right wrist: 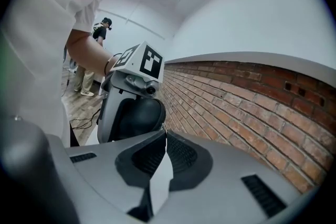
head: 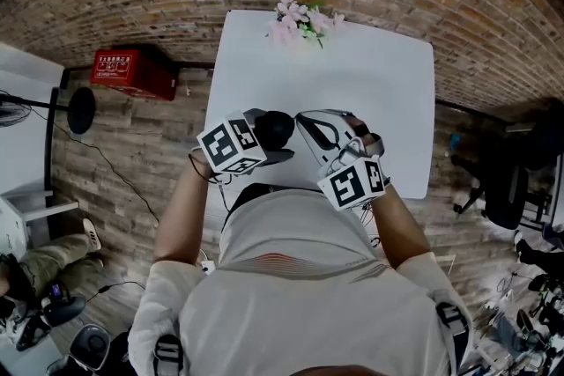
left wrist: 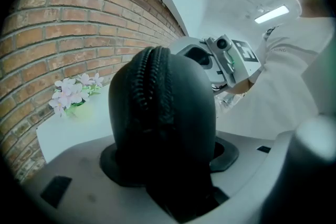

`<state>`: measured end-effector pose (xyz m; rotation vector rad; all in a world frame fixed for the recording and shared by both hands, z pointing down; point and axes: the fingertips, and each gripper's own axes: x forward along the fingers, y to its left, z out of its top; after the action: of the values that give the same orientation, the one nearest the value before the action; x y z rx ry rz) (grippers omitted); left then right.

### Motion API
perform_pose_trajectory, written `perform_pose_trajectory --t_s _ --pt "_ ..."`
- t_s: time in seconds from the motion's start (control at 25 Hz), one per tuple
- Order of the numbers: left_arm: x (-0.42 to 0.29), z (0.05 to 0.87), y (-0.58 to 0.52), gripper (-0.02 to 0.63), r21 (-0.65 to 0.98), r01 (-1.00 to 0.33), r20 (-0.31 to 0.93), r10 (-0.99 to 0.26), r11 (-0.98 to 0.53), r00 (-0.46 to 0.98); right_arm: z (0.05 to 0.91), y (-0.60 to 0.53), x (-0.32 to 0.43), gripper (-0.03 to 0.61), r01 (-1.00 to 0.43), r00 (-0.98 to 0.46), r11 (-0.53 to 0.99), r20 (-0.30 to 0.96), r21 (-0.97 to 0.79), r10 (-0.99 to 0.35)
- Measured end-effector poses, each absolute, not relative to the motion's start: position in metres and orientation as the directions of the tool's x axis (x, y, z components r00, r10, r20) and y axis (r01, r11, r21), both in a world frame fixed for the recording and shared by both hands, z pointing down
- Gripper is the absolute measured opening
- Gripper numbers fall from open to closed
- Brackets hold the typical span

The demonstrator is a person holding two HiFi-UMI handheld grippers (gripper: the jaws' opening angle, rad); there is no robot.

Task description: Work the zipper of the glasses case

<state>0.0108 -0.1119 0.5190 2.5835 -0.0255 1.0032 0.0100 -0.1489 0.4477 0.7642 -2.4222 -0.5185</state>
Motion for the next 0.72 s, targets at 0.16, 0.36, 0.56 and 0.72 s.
perform_pose_trajectory --t_s 0.16,0.36,0.56,0.72 --pt "0.010 0.529 -0.108 0.264 0.306 -0.145 0.704 0.120 -0.941 0.700 0.449 -0.147 0.011 0.058 -0.382 -0.681 0.753 0.388 0.535 -0.621" --pt "0.006 0.545 -0.102 0.264 0.288 -0.136 0.776 0.148 -0.948 0.614 0.455 -0.142 0.009 0.058 -0.324 -0.667 0.745 0.417 0.584 -0.617" --pt "0.000 0.556 -0.098 0.264 0.266 -0.107 0.841 0.176 -0.958 0.511 0.458 -0.138 0.004 0.060 -0.249 -0.668 0.735 0.438 0.631 -0.602" --pt "-0.003 0.566 -0.107 0.267 0.176 -0.066 0.901 0.134 -0.982 0.414 0.463 -0.136 -0.001 0.063 -0.190 -0.668 0.732 0.460 0.654 -0.585"
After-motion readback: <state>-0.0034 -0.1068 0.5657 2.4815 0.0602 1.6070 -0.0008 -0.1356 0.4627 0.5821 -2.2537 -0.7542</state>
